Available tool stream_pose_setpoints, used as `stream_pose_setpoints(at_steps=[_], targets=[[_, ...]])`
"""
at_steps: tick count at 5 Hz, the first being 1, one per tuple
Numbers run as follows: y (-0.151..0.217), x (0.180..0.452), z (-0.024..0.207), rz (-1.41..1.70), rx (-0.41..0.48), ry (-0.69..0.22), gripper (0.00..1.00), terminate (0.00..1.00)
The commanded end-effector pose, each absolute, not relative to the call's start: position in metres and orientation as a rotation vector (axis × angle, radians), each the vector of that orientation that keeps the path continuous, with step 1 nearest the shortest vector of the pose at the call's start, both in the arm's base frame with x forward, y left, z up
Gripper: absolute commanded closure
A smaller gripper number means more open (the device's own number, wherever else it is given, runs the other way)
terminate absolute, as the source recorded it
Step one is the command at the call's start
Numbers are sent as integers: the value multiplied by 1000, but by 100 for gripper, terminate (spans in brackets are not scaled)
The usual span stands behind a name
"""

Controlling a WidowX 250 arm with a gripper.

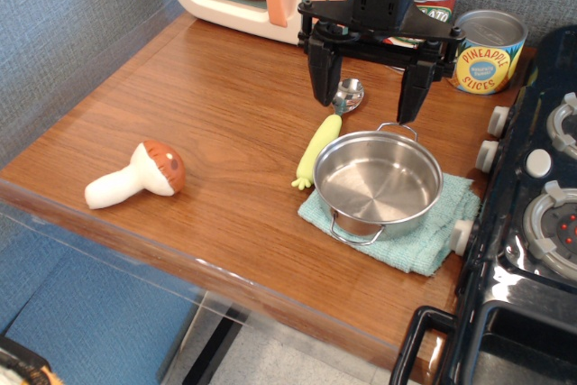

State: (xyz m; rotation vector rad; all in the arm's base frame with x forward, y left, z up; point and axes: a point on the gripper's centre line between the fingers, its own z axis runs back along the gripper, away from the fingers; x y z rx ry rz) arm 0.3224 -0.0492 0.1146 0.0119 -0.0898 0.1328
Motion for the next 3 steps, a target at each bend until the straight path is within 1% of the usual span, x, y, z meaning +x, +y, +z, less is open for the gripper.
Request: stream_pose_setpoints(at_steps=[1, 2, 3], targets=[[-49, 322, 115, 133, 12, -90, 0, 0], [-35, 326, 112, 194, 1, -91, 0, 0], [-8, 345, 115, 300, -2, -101, 0, 0]])
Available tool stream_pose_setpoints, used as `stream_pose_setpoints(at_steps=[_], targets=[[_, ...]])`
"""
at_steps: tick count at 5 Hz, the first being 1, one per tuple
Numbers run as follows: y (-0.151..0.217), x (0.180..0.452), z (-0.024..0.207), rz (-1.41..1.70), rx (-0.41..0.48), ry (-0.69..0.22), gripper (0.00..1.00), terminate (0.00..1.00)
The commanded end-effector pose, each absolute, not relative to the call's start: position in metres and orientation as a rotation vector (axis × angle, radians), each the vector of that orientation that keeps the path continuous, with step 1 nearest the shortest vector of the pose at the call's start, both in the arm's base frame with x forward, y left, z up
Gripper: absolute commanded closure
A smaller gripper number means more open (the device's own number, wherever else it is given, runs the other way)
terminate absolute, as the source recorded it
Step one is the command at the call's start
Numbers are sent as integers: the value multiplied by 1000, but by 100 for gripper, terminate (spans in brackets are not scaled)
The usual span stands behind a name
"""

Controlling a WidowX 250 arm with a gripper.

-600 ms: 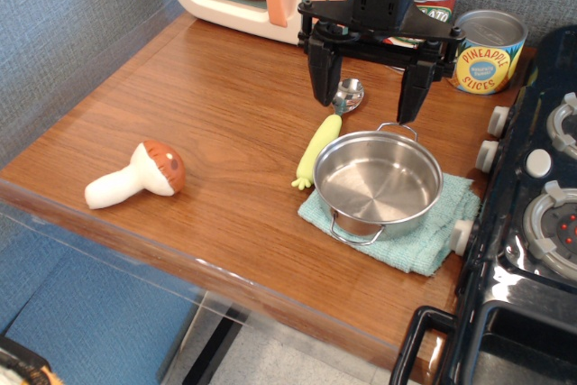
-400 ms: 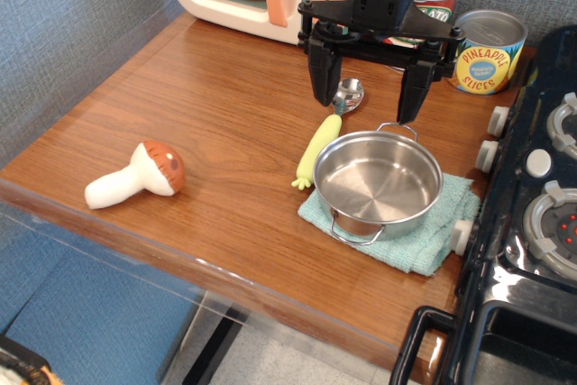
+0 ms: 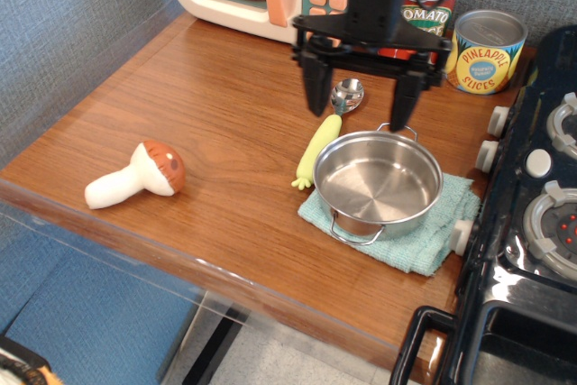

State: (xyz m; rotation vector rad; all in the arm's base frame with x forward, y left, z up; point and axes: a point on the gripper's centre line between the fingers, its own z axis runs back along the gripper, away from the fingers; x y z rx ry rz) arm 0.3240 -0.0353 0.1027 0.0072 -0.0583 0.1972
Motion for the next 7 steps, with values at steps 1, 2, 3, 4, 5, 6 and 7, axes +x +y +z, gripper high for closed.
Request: stream_pose_setpoints(at_steps=[1, 2, 3, 4, 5, 6, 7], targets=[[7, 362, 102, 343, 10, -90, 0, 0], [10, 374, 78, 353, 34, -86, 0, 0], [12, 380, 59, 371, 53, -101, 0, 0], [21, 386, 45, 387, 80, -118, 0, 0], [27, 388, 34, 406, 82, -121, 0, 0], [27, 390, 24, 407, 94, -111, 0, 0], [27, 389, 17, 405, 92, -98, 0, 0]])
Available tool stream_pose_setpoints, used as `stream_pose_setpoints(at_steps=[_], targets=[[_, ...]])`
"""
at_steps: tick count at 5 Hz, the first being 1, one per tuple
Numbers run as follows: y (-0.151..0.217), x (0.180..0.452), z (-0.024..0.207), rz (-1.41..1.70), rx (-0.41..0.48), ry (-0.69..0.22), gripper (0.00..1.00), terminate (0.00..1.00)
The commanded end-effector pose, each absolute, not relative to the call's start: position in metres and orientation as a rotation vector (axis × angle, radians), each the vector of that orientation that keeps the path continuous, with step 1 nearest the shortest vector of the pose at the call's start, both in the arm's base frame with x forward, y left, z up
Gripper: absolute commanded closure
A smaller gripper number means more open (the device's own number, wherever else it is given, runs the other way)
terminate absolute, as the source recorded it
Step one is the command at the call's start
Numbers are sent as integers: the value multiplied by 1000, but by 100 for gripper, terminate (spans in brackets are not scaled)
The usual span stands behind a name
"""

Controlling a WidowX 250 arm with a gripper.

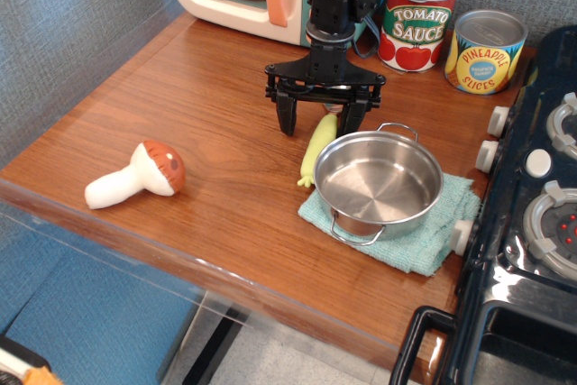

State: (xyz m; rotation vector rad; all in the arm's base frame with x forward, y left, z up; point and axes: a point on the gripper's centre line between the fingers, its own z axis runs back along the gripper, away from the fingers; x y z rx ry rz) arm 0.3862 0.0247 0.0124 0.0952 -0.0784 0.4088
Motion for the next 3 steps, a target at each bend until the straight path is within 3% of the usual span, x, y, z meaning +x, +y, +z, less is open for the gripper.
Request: stream_pose_setpoints(at_steps=[1, 3], targets=[[23, 387, 15, 408, 100, -98, 100, 0], [25, 387, 27, 413, 88, -128, 100, 0]])
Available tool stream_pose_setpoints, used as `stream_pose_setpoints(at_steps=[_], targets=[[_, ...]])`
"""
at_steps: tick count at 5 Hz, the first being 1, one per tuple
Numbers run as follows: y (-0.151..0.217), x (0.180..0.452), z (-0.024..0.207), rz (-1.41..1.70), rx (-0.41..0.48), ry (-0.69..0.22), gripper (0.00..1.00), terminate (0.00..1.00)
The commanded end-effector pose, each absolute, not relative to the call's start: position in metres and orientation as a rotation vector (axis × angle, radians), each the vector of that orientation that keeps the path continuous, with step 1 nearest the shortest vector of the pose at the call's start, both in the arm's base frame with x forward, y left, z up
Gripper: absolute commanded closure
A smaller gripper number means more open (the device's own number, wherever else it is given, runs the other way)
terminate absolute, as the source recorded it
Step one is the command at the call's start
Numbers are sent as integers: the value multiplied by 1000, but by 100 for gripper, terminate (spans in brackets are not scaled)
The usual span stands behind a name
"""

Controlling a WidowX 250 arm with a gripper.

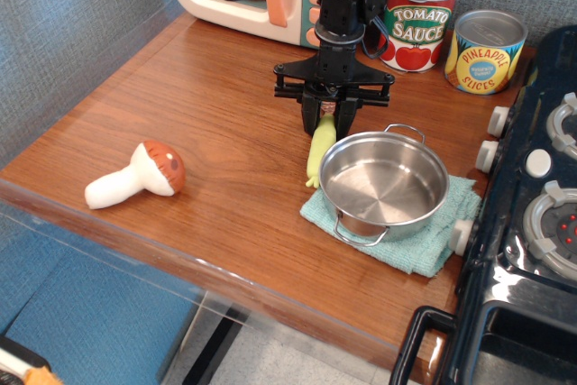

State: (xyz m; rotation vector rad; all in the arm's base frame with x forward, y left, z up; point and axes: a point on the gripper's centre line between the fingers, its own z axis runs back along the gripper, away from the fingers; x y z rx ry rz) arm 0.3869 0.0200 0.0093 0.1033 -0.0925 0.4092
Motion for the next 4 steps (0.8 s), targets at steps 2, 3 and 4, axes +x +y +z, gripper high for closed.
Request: stream_pose_setpoints(at_steps=[2, 3, 4], targets=[[53, 398, 84, 299, -25, -208, 100, 0], [73, 393, 94, 193, -55, -195, 100, 0], [110, 383, 96, 93, -45, -181, 100, 0]])
